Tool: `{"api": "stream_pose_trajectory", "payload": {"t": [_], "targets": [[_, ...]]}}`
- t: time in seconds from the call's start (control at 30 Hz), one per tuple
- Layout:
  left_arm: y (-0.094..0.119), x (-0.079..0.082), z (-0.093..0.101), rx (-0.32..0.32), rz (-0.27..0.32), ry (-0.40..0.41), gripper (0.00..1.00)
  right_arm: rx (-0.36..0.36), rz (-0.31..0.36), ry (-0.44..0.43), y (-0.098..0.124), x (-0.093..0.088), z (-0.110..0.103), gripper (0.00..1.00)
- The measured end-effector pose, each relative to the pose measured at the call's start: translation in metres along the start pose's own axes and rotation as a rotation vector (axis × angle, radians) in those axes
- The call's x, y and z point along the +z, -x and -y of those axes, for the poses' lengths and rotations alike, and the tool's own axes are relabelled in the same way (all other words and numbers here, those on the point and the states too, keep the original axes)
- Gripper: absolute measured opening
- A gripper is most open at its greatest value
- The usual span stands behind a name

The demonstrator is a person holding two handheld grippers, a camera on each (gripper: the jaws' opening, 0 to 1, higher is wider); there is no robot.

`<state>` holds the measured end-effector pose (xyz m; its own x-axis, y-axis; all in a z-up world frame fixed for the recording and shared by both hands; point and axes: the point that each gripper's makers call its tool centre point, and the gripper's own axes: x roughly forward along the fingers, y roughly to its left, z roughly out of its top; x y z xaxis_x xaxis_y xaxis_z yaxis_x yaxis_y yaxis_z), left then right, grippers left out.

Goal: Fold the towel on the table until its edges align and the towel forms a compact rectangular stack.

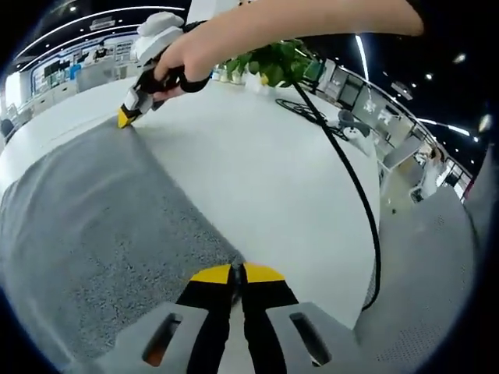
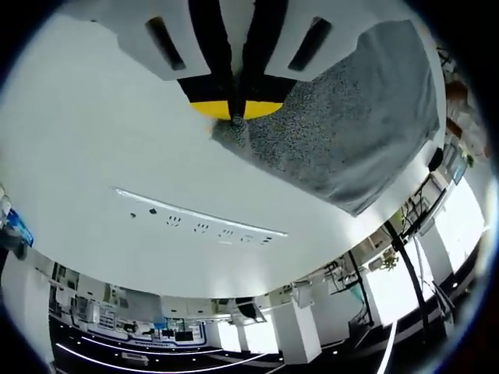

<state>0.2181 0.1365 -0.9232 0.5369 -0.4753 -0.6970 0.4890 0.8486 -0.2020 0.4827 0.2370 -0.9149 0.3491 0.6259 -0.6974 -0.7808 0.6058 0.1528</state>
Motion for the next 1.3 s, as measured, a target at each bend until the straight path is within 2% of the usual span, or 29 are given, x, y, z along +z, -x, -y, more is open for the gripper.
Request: {"api": "stream_pose_trajectory", "payload": {"t": [0.33,0.47,0.7,0.87,1.03,1.17,1.3], "targets": [[-0.034,0.025,0.050,-0.091,0.000,-0.057,0.04,-0.061,-0.015,-0.010,0.034,-0.023,0.047,0.01],[-0.044,0.030,0.064,-0.124,0.002,-0.060,0.04,-0.091,-0.013,-0.039,0.047,-0.033,0.065,0.01],[-0.057,0.041,0.086,-0.166,0.001,-0.057,0.04,-0.109,-0.022,-0.013,0.067,-0.042,0.088,0.01],[-0.067,0.046,0.096,-0.180,0.006,-0.059,0.04,-0.108,-0.024,-0.016,0.073,-0.047,0.099,0.01],[-0.069,0.048,0.098,-0.175,0.009,-0.052,0.04,-0.093,-0.018,-0.012,0.075,-0.048,0.099,0.02],[-0.066,0.049,0.099,-0.175,0.018,-0.078,0.05,-0.100,0.005,-0.019,0.078,-0.044,0.103,0.08],[-0.062,0.055,0.100,-0.148,0.034,-0.101,0.13,-0.100,0.030,-0.043,0.082,-0.040,0.108,0.12]]}}
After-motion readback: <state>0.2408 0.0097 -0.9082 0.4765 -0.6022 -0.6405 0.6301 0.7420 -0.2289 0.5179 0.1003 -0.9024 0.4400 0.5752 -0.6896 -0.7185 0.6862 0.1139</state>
